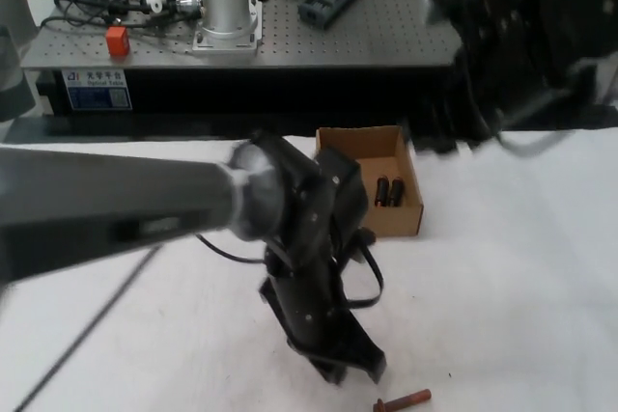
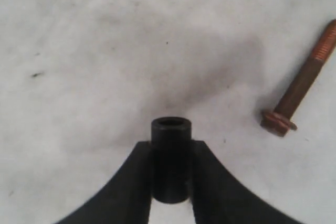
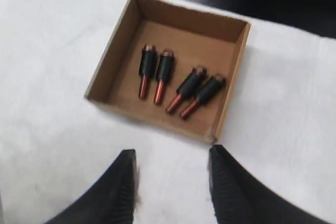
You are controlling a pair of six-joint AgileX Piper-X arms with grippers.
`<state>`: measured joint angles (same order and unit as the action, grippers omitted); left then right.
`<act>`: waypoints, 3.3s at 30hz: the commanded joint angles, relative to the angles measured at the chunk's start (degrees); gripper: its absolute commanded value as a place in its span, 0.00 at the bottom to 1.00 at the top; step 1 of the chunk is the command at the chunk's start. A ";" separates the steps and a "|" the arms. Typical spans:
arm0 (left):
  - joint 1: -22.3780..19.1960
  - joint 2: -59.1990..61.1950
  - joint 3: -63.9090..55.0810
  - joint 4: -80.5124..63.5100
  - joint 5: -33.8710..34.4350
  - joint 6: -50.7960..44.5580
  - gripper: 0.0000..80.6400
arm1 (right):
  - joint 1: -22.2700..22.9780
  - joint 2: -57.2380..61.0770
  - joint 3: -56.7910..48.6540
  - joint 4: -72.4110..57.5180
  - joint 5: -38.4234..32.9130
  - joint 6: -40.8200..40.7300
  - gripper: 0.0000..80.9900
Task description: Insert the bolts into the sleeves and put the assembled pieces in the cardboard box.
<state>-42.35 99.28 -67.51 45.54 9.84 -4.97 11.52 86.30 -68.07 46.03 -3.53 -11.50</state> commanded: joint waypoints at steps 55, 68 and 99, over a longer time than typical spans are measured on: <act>7.84 -47.83 26.53 -18.04 20.85 -5.23 0.01 | 13.78 4.11 10.99 -10.40 -10.77 -4.11 0.03; 7.66 -42.50 35.29 -45.54 36.16 -10.86 0.01 | 7.31 -24.28 38.49 -62.96 -23.88 35.72 0.03; 4.98 -34.83 35.29 -59.44 36.65 -11.41 0.01 | 7.31 -25.33 43.95 -82.13 -39.20 54.84 0.03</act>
<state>-37.16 64.43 -31.87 -12.22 47.46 -16.12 19.01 61.46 -23.85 -36.51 -41.64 43.26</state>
